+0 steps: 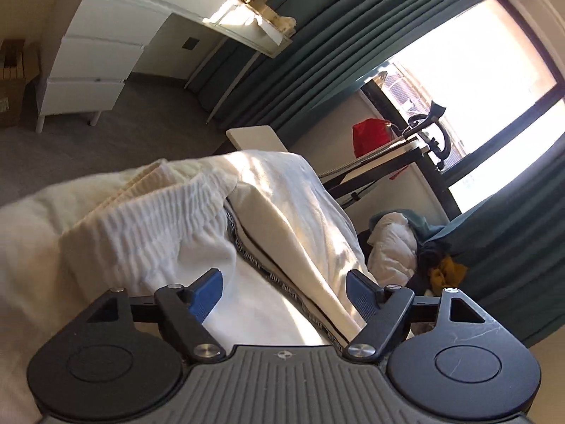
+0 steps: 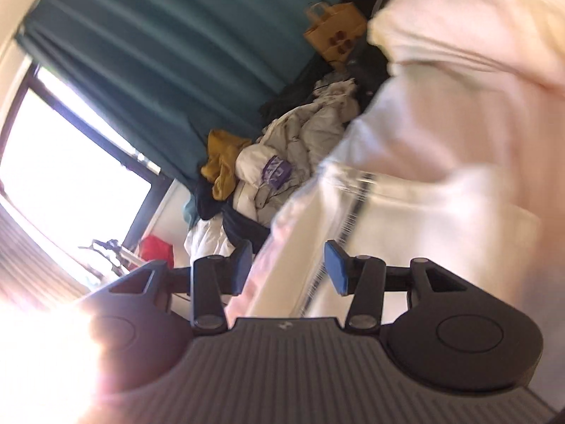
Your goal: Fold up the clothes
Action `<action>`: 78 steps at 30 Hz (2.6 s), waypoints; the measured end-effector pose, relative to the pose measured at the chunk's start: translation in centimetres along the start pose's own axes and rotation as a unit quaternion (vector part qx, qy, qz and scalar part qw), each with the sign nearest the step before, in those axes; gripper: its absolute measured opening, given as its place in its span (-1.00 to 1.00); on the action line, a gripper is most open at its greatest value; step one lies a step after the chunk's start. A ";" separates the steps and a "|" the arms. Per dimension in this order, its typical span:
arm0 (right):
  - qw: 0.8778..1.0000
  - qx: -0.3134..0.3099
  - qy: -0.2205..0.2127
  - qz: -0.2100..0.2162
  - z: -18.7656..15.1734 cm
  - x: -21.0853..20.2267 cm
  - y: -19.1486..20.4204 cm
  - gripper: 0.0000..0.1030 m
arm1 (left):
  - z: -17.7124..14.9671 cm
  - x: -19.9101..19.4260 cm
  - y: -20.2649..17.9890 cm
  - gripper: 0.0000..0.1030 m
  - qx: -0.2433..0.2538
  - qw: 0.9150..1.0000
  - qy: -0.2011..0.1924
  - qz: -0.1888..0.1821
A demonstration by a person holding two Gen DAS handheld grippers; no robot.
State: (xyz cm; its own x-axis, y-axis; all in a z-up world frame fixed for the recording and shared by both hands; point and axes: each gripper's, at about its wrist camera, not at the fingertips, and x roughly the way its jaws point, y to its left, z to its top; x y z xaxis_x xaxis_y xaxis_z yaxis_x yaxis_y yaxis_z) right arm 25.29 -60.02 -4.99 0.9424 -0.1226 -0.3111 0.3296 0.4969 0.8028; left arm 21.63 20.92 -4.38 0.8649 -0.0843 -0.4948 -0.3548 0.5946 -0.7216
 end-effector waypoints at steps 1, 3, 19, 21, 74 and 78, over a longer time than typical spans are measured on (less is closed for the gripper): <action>1.000 0.011 -0.005 0.001 -0.3 -1.4 -0.7 -0.04 | -0.5 -0.5 0.5 0.53 -0.011 1.000 0.008 -0.002; 0.999 0.041 -0.019 0.019 -0.8 -4.0 -2.3 -0.05 | -1.1 -1.1 1.4 0.53 -0.013 1.000 0.017 -0.005; 0.989 0.144 0.042 0.005 -0.2 -4.2 -11.3 -0.05 | -3.1 5.4 7.9 0.54 -0.142 0.985 0.073 -0.061; 0.989 0.144 0.043 0.003 -0.1 -3.5 -11.7 -0.05 | -2.9 6.1 8.0 0.54 -0.142 0.985 0.072 -0.064; 0.964 0.249 0.028 -0.094 -4.2 -17.6 -14.2 -0.74 | -0.3 -6.6 14.8 -0.08 -0.185 0.980 0.022 -0.064; 0.945 0.303 0.024 -0.117 -5.0 -17.7 -15.8 -0.34 | -0.4 -6.1 14.4 0.00 -0.180 0.981 0.025 -0.060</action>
State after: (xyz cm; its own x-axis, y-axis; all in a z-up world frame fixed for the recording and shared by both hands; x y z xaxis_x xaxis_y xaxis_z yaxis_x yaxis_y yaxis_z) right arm 3.10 -61.39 -14.70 0.8409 -0.1210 -0.5274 0.5142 -0.1249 0.8485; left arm 11.07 29.70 -11.92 0.8931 -0.1803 -0.4122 -0.3617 0.2570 -0.8961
